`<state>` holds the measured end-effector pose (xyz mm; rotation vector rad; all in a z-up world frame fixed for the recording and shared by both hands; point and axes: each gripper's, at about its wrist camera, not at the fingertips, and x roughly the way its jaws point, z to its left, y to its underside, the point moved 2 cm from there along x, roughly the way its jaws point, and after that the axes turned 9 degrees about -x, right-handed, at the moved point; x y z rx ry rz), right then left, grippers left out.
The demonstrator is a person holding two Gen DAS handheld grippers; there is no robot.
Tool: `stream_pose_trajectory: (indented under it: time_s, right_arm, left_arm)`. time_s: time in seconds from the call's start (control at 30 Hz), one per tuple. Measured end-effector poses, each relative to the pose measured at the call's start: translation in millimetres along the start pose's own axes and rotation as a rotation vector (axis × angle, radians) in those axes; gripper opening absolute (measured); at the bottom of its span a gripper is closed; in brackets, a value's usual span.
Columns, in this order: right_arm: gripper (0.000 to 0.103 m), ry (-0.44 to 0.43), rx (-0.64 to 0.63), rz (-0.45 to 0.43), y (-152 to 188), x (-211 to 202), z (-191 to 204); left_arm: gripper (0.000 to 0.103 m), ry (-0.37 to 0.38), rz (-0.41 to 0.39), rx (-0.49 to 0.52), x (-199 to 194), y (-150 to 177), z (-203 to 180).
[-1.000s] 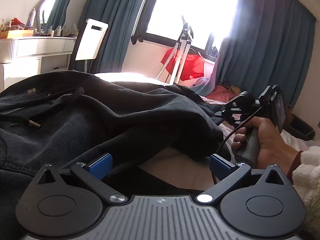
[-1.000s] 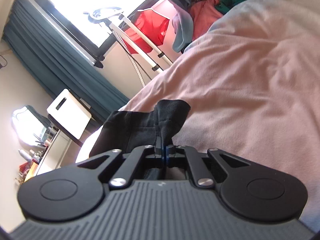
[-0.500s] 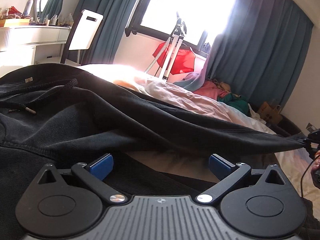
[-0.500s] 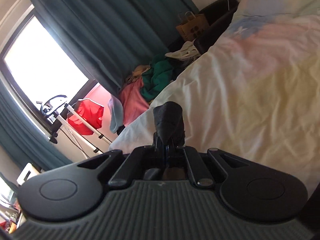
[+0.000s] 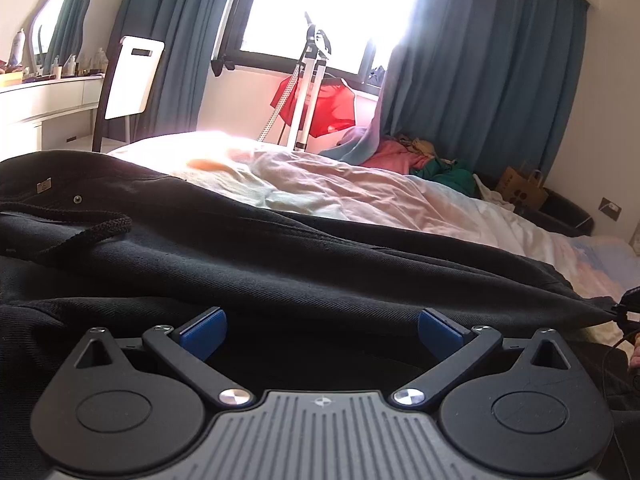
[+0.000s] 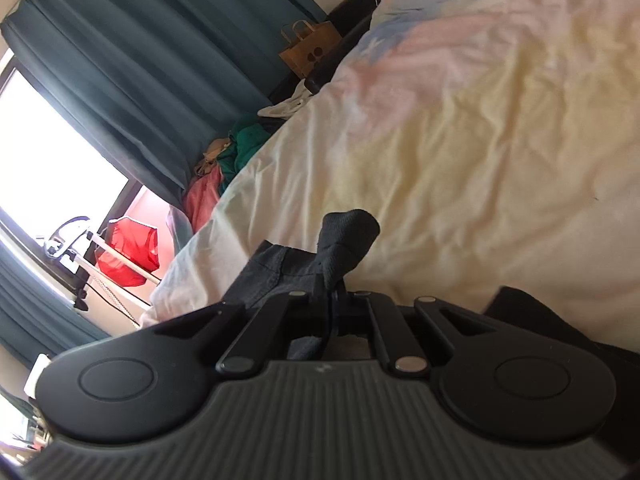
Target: Fold clothes
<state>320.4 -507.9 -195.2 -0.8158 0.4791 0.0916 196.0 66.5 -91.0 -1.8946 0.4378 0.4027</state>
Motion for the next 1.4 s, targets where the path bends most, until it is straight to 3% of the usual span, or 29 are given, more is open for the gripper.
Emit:
stream_pose_trajectory:
  time_s: [0.27,0.4,0.5,0.67,0.87,1.0,1.2,1.4]
  right_arm:
    - [0.005,0.029,0.114,0.054,26,-10,-33]
    - [0.009,0.077,0.000,0.080,26,-21,-17]
    - [0.009,0.120,-0.104,0.081,27,-39,1]
    - [0.009,0.146,-0.267,0.069,27,-85,37]
    - [0.009,-0.007,-0.409,0.083,42,-159,80]
    - [0.009,-0.143,-0.535,0.122,71,-215,118]
    - [0.009,-0.327,-0.668,0.114,113,-277,146]
    - [0.009,-0.343,-0.677,0.116,126,-296,138]
  left_arm:
    - [0.103,0.027,0.024,0.084,-4,20,-23]
    - [0.103,0.020,0.035,0.125,-10,28,-29]
    - [0.103,-0.040,-0.016,0.158,-24,21,-33]
    - [0.103,-0.054,-0.069,0.137,-54,2,-27]
    - [0.103,-0.053,-0.070,0.111,-101,3,-18]
    - [0.103,-0.056,-0.095,0.187,-140,15,-23]
    - [0.103,-0.083,-0.114,0.206,-174,27,-26]
    - [0.103,-0.099,-0.096,0.207,-191,38,-19]
